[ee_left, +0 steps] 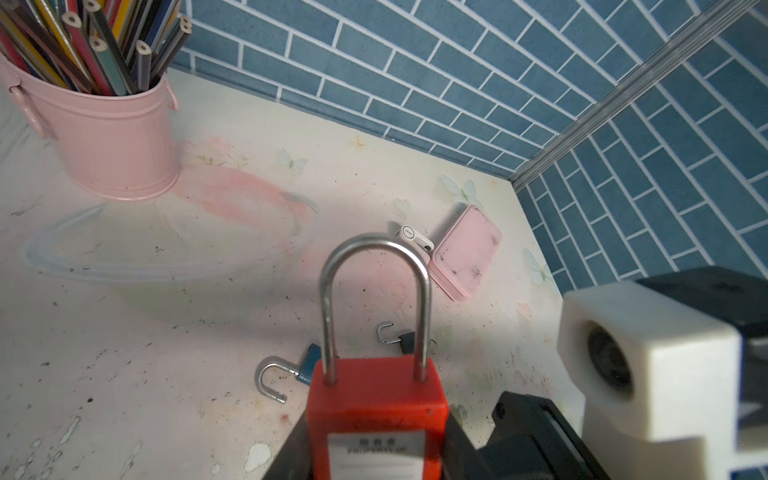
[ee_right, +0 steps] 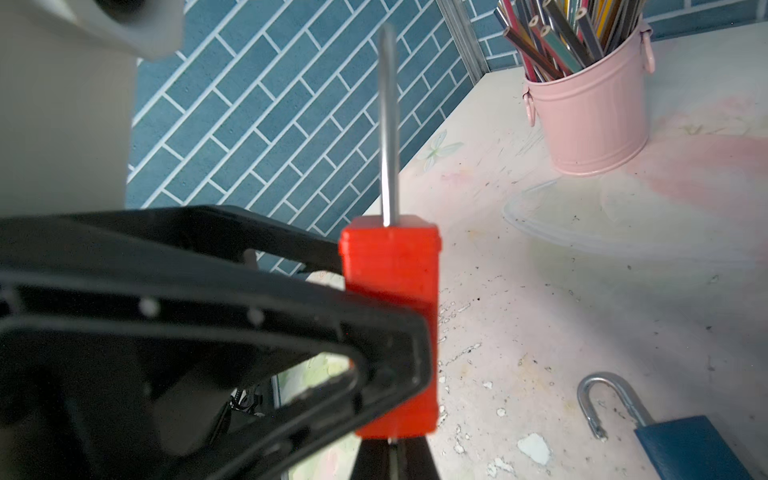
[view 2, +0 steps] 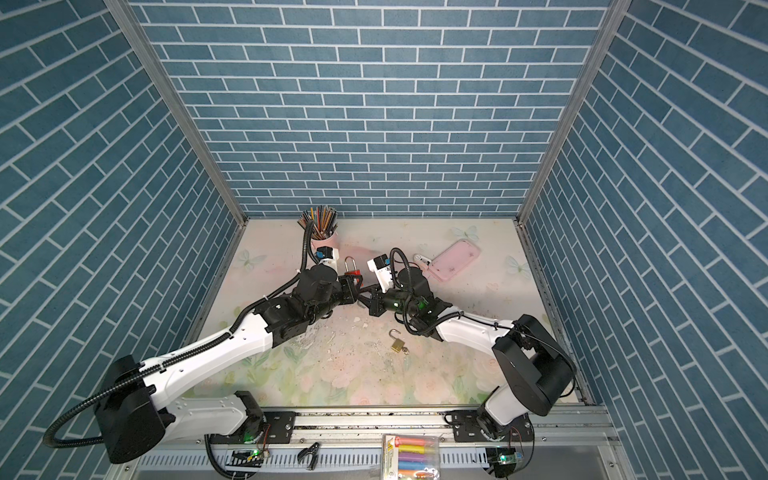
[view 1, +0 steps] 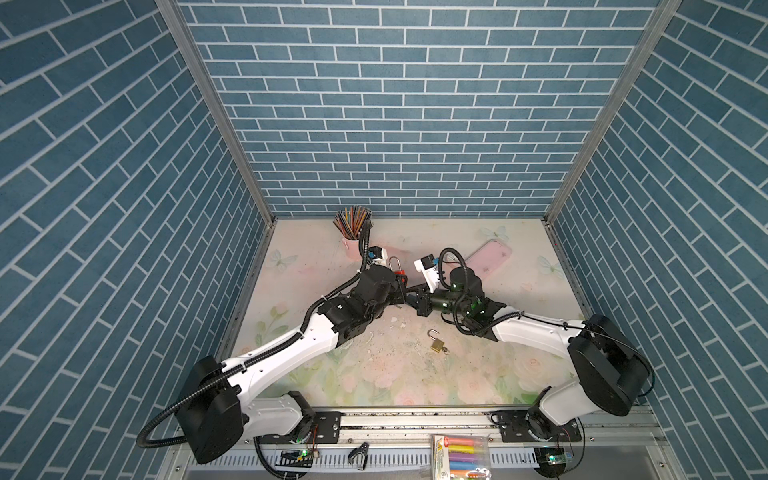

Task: Lock with the key

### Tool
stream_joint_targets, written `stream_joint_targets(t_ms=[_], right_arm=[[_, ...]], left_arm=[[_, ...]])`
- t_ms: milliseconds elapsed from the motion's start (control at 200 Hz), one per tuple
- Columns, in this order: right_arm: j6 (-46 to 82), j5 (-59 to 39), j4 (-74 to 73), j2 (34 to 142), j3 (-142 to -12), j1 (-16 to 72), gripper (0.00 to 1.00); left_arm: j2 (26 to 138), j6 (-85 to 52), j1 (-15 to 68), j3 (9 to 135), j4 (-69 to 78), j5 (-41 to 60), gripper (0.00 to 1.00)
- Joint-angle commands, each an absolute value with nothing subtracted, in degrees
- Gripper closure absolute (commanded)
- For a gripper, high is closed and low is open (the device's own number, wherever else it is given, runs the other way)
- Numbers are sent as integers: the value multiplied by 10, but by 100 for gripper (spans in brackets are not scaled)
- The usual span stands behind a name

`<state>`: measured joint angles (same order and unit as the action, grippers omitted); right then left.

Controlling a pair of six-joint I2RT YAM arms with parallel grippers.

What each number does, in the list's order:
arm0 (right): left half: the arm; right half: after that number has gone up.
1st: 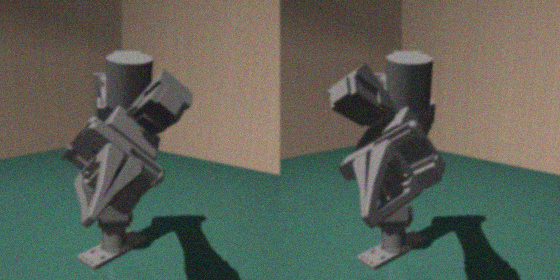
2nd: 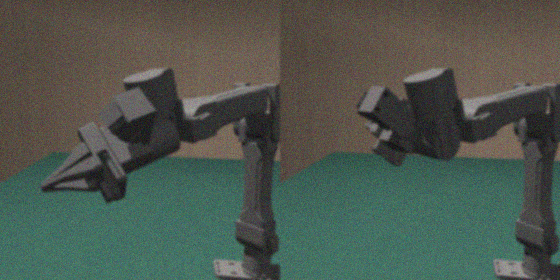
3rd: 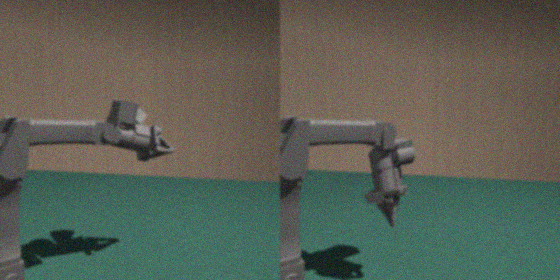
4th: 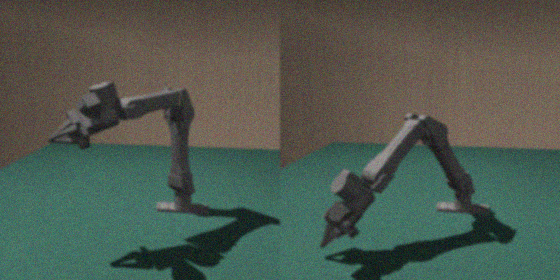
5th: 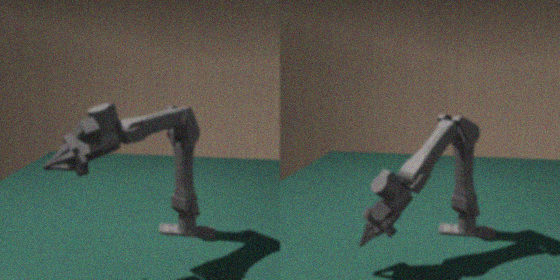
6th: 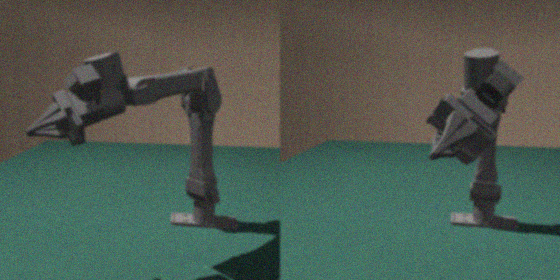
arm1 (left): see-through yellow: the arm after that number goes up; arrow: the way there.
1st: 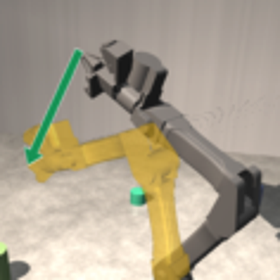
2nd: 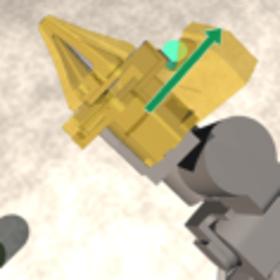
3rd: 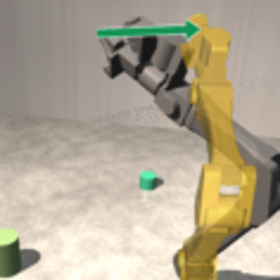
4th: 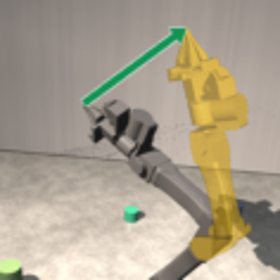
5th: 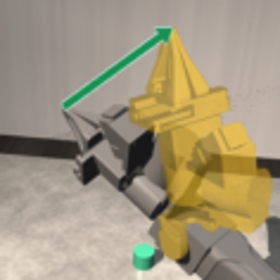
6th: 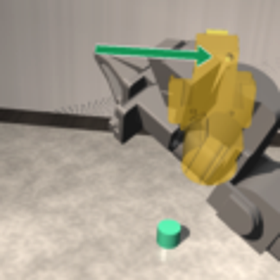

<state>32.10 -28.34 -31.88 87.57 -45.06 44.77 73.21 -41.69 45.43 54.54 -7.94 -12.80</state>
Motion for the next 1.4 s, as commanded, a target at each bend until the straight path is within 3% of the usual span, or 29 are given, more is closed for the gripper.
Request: stream_joint_targets(t_ms=[0,285,545,1040,1395], right_arm=[[313,-207,-279,883,-443,430,100],[307,-211,-299,879,-429,440,100],[304,-244,-307,880,-421,445,100],[291,-268,-325,891,-351,495,100],[288,-282,-336,905,-351,497,100]], left_arm=[[739,-406,433,572,-191,-264,100],[788,-405,433,639,-256,-300,100],[803,-427,410,641,-238,-261,100],[797,-453,290,648,-164,-217,100],[787,-478,250,652,-140,-185,100]])
